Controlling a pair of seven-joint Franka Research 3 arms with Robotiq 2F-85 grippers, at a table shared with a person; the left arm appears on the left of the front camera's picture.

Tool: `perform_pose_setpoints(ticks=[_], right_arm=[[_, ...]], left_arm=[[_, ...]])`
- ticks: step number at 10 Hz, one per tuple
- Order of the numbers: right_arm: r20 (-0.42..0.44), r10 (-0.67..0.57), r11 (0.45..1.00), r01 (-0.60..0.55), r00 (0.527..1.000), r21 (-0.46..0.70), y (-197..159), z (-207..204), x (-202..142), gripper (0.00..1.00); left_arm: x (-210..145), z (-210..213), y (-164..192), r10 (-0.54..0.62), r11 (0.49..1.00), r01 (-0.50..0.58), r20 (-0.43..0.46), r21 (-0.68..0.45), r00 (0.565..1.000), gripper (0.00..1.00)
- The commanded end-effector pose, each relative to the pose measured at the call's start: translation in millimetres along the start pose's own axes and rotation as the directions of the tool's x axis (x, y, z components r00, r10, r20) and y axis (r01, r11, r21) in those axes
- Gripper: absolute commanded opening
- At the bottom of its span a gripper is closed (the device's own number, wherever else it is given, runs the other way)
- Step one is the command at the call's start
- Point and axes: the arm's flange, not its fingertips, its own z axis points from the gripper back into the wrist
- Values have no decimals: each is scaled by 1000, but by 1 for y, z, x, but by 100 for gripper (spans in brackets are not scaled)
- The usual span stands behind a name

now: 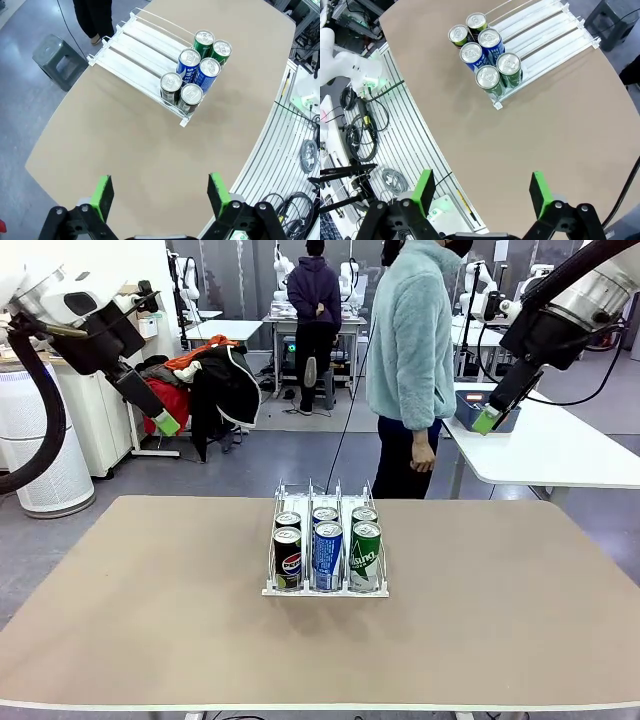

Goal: Fill the beverage cans into the dispenser.
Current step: Pick up the Ionic drink handed by the human.

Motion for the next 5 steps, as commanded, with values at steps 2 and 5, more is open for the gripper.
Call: perform_pose_setpoints(ticks=[2,5], right_arm=[[140,184,978,-166,973,-126,-10,57,6,100],[223,279,953,-240,934,-183,-20,128,17,100]], left_arm=[[16,42,18,45,999,-45,148,-6,988,100],[38,82,22,40,999,-46,233,19,972,100]])
